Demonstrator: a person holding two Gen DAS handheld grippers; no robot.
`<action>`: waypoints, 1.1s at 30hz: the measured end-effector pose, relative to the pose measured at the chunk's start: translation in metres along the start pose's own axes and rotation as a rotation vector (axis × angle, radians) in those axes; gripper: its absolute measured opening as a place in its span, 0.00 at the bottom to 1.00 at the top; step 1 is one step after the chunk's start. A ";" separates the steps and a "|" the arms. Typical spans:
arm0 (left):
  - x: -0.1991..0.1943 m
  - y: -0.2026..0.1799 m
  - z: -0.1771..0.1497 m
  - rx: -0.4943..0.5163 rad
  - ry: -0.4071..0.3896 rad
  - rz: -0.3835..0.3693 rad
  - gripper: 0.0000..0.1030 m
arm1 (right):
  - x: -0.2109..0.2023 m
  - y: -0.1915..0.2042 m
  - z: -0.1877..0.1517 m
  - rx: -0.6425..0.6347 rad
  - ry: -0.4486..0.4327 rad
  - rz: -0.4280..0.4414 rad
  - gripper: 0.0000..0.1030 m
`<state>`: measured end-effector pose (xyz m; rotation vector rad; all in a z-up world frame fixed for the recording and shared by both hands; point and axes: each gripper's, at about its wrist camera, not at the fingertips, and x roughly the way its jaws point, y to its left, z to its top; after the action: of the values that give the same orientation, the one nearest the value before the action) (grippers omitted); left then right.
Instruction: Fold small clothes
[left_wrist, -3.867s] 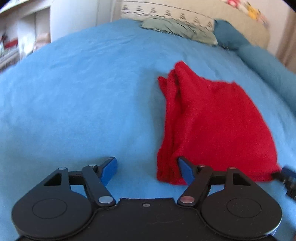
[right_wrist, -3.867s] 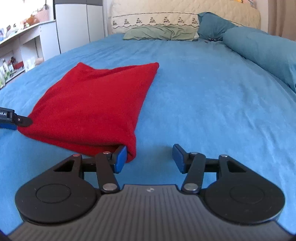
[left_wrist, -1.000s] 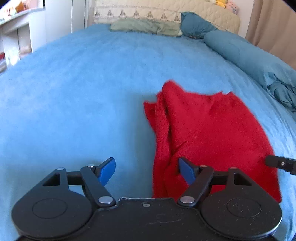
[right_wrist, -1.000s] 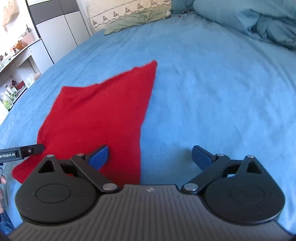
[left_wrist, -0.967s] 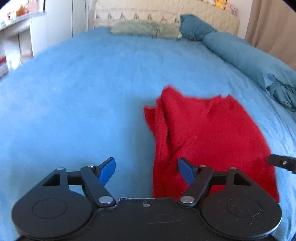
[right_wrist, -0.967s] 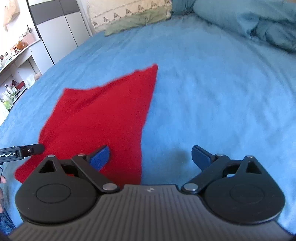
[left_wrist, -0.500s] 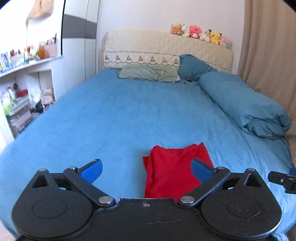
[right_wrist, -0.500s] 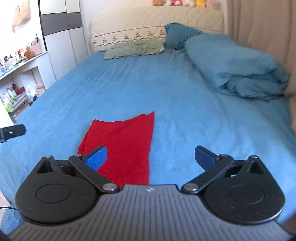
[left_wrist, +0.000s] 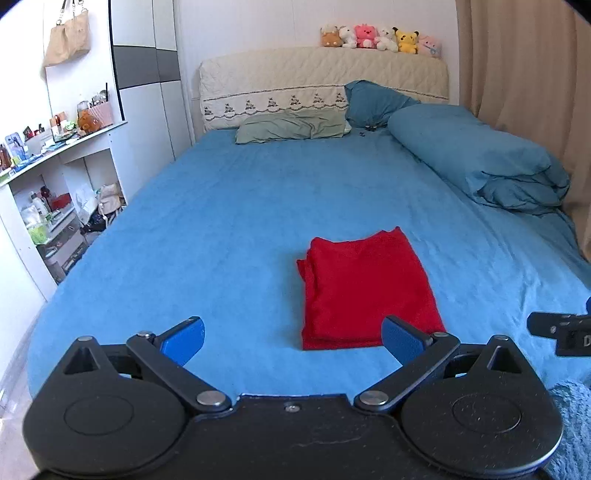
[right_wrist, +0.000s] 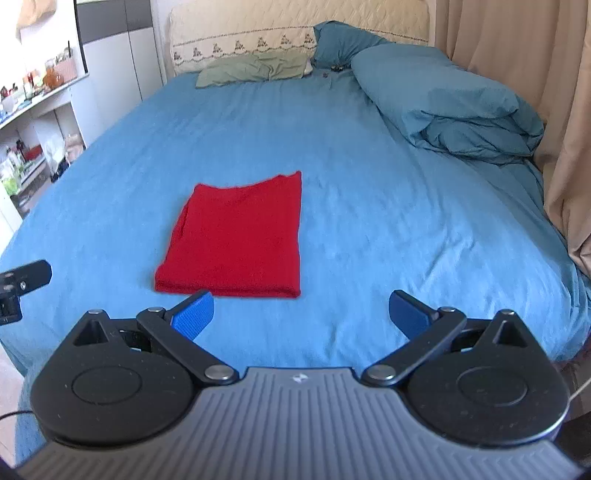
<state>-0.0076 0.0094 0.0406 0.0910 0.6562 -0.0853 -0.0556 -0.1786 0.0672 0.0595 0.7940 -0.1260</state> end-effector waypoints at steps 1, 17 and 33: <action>-0.001 0.001 -0.002 -0.003 0.000 -0.005 1.00 | 0.000 -0.001 -0.003 0.002 0.006 0.002 1.00; -0.008 -0.003 -0.008 -0.005 -0.014 -0.018 1.00 | 0.002 -0.001 -0.011 0.002 0.034 -0.004 1.00; -0.011 -0.006 -0.006 0.017 -0.023 -0.008 1.00 | -0.001 0.004 -0.014 0.005 0.038 0.004 1.00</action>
<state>-0.0205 0.0042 0.0417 0.1041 0.6324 -0.0994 -0.0656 -0.1736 0.0581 0.0684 0.8315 -0.1234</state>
